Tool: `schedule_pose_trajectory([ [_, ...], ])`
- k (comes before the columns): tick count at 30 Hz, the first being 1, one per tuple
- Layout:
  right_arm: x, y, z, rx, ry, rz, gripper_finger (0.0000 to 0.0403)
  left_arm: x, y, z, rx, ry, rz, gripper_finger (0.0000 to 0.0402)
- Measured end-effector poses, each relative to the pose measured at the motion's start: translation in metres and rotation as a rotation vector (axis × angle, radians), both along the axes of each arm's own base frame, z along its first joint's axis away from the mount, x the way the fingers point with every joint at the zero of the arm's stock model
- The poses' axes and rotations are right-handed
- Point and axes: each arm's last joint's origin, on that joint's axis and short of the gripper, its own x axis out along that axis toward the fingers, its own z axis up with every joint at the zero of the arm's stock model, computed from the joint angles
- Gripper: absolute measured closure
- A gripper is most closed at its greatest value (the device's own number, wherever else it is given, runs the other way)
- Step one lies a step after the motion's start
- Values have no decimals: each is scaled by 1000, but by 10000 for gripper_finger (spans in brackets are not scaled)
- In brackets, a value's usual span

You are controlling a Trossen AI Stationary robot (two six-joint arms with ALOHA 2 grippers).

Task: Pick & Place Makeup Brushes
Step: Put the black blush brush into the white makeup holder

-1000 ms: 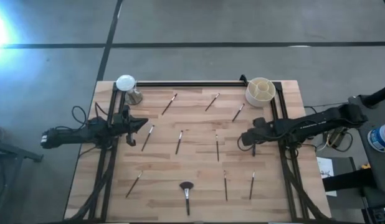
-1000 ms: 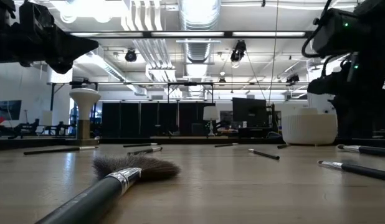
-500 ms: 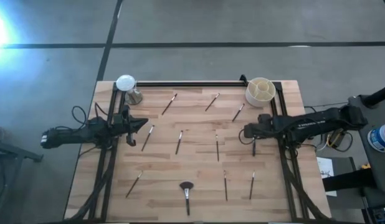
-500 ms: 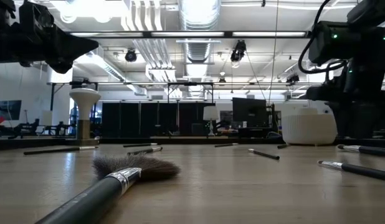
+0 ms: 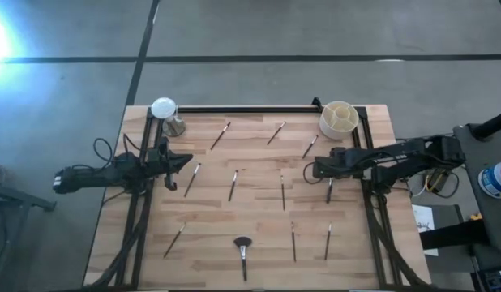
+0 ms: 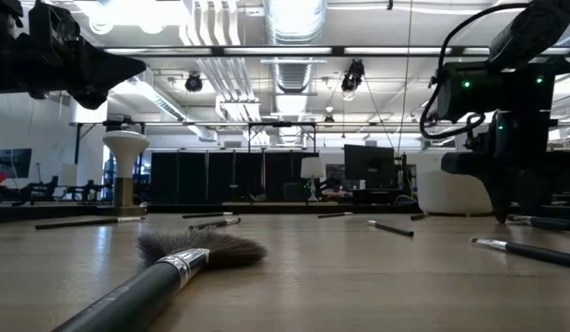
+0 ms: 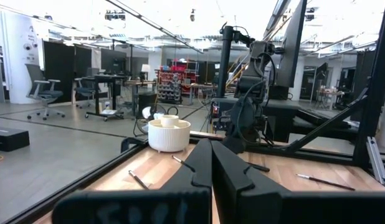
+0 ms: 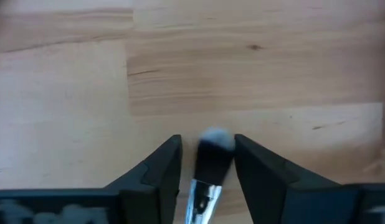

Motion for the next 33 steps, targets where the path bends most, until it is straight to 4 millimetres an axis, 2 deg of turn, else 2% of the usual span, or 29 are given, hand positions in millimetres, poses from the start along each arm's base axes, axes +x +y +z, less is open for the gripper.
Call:
schedule_pose_trajectory([
  [12, 13, -2, 5, 12, -16, 89, 384, 0, 0, 0, -2, 0, 0, 401],
  [16, 16, -2, 14, 5, -50, 133, 391, 0, 0, 0, -3, 3, 0, 401],
  [20, 24, -4, 37, -87, -118, 198, 391, 0, 0, 0, -5, 4, -1, 401],
  [24, 29, -9, 68, -261, -175, 262, 392, 0, 0, 0, -5, 4, -1, 401],
  [29, 28, -15, 110, -579, -150, 318, 392, 0, 0, 0, -7, 4, -1, 402],
  [33, 26, -22, 137, -843, -82, 289, 392, 0, 0, 0, -8, 4, -1, 402],
])
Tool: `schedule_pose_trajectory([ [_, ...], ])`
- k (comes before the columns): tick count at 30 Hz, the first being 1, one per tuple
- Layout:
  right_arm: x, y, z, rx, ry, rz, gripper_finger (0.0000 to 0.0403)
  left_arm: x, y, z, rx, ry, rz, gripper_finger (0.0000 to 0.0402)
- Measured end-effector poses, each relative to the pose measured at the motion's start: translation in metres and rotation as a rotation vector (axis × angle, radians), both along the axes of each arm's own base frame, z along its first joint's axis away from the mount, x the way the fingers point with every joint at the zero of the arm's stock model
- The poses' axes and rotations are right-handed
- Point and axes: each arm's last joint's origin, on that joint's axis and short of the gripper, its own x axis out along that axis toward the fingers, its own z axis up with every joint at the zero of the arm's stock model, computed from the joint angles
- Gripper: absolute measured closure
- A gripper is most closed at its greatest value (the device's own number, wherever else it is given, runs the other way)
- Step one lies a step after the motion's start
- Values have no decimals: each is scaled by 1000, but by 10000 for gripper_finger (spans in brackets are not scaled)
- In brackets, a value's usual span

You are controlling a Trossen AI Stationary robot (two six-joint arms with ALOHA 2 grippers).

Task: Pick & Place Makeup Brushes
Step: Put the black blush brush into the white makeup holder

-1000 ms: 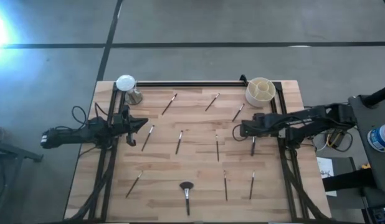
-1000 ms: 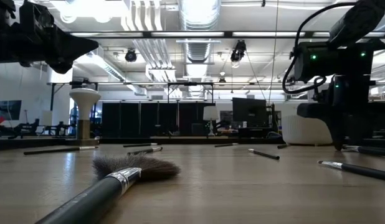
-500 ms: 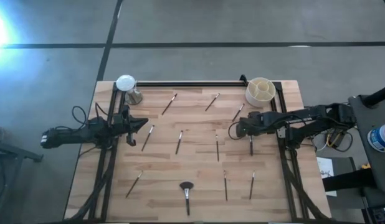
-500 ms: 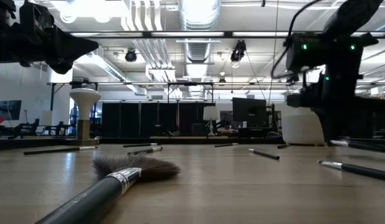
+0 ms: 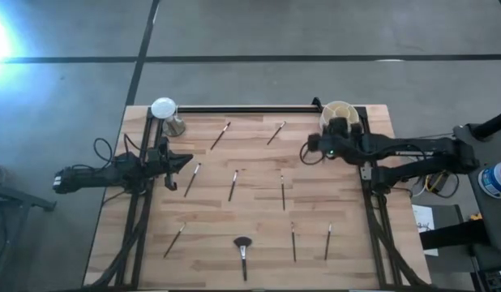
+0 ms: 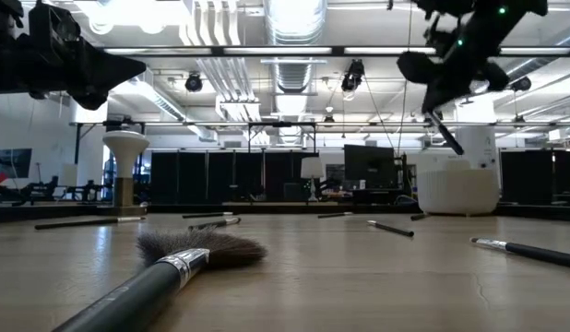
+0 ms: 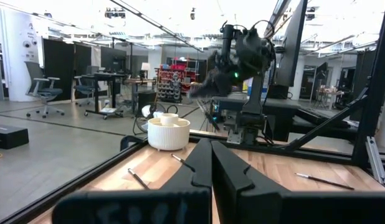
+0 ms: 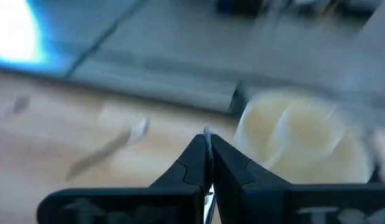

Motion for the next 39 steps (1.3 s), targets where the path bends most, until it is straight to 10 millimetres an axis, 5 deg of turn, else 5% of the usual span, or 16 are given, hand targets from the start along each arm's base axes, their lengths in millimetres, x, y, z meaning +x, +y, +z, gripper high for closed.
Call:
schedule_pose_trajectory([
  [7, 8, -29, 22, -285, 53, -114, 392, 0, 0, 1, -1, -7, 3, 402],
  [14, 3, -76, 20, -435, 146, -264, 393, 0, 0, 1, -4, -10, 3, 402],
  [23, -34, -109, -20, -423, 111, -402, 394, 0, 0, 0, -11, -6, 3, 402],
  [39, -54, -107, -80, -438, 7, -444, 394, 0, 1, 0, -21, -8, 17, 402],
])
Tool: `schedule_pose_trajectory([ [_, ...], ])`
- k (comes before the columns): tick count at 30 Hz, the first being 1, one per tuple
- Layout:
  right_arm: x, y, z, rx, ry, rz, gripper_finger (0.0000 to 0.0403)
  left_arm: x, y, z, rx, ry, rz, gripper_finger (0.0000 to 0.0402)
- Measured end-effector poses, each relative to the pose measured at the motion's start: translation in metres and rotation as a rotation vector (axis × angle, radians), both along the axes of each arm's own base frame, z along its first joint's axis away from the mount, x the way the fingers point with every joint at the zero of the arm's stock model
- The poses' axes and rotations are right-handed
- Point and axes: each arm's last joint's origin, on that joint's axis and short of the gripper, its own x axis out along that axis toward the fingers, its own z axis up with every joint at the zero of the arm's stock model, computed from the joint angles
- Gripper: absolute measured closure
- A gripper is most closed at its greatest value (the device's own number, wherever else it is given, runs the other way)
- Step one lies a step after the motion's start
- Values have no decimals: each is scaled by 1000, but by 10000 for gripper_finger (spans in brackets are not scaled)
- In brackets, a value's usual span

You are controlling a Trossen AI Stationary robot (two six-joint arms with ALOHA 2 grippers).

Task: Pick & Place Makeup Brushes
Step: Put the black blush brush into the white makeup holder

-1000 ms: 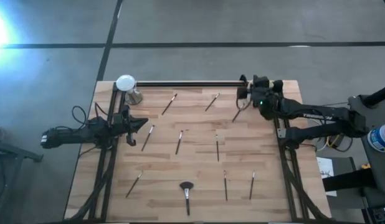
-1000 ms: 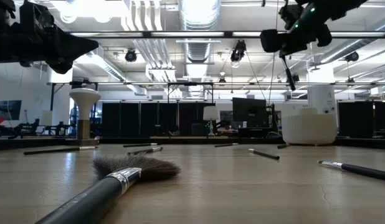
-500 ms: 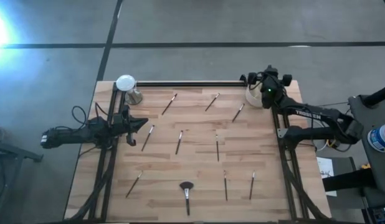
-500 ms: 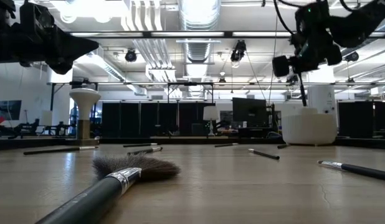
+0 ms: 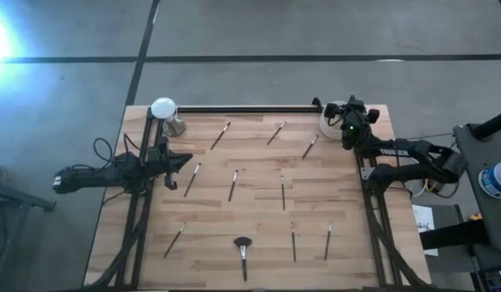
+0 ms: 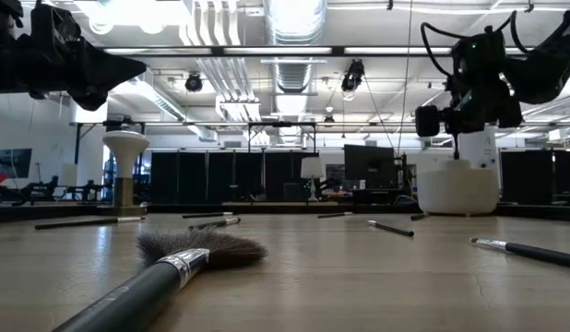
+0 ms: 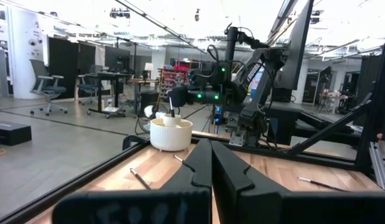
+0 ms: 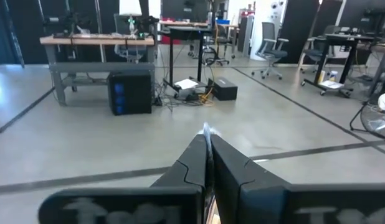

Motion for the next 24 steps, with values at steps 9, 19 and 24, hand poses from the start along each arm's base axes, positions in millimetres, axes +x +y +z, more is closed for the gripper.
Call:
schedule_pose_trajectory([
  [9, 8, -8, -14, 14, 53, -19, 394, 0, 0, 0, -4, 2, 10, 402],
  [19, 6, -6, -8, -7, 29, -27, 374, 0, 0, -2, -7, 12, 10, 402],
  [24, 4, -5, -8, 17, 14, -28, 340, 0, 0, -2, -7, 12, 10, 402],
])
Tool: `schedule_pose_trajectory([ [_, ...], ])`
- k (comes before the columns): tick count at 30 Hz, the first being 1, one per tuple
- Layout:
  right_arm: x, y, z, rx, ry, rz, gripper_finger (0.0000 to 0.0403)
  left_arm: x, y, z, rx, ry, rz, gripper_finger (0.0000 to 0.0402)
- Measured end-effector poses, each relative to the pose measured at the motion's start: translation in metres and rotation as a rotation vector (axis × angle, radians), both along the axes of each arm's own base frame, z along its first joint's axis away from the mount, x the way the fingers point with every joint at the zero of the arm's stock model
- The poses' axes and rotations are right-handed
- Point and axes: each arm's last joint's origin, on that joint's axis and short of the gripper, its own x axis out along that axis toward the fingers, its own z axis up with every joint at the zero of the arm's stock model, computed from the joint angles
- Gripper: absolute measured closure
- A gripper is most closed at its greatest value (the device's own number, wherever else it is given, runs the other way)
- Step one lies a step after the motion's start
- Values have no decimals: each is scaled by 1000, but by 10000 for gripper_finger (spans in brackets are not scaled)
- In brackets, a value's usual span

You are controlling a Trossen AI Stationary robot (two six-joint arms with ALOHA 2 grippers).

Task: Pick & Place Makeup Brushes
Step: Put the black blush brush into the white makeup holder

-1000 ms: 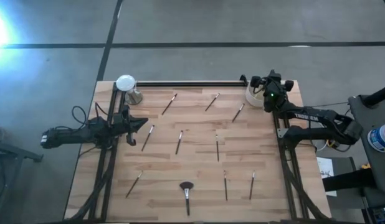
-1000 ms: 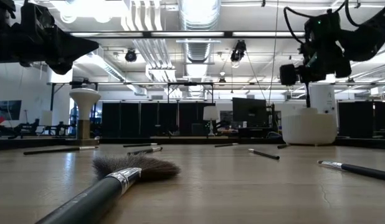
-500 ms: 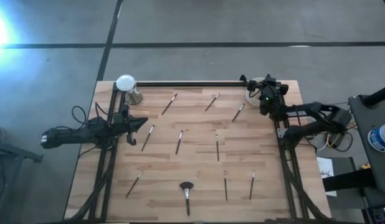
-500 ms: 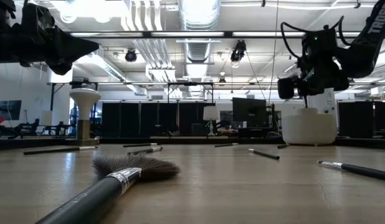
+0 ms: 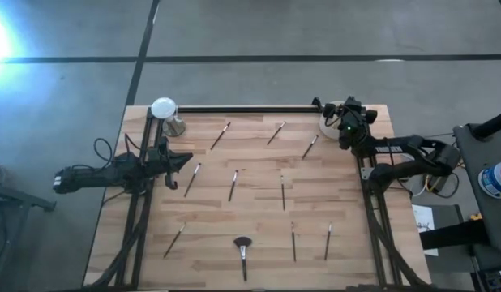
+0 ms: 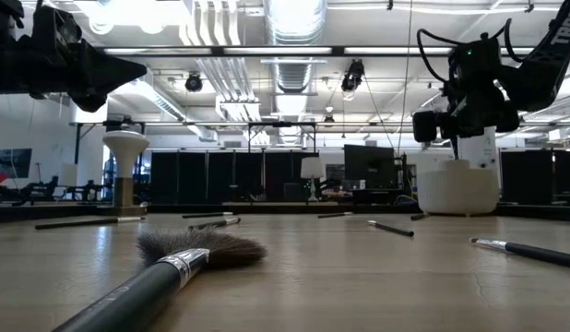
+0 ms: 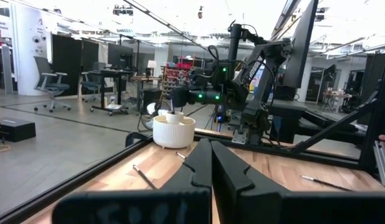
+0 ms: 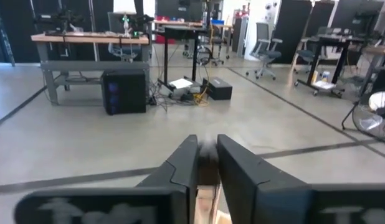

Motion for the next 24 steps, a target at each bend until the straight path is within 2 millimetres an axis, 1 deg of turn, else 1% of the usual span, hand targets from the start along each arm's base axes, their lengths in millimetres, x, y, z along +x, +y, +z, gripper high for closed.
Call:
schedule_pose_trajectory([
  [6, 1, -1, -2, 67, -6, -7, 316, 0, 0, 0, -2, 0, 1, 402],
  [12, 3, 3, 8, 131, -18, 41, 309, 0, 0, 0, 6, 3, 3, 402],
  [16, 1, 12, 19, 228, 0, 123, 332, 0, 0, 0, 5, 2, 3, 402],
  [21, -4, 30, 30, 352, 16, 324, 384, 0, 0, 0, -90, -24, -5, 402],
  [24, -6, 43, 33, 363, 7, 411, 393, 1, 0, -1, -129, -28, -3, 401],
])
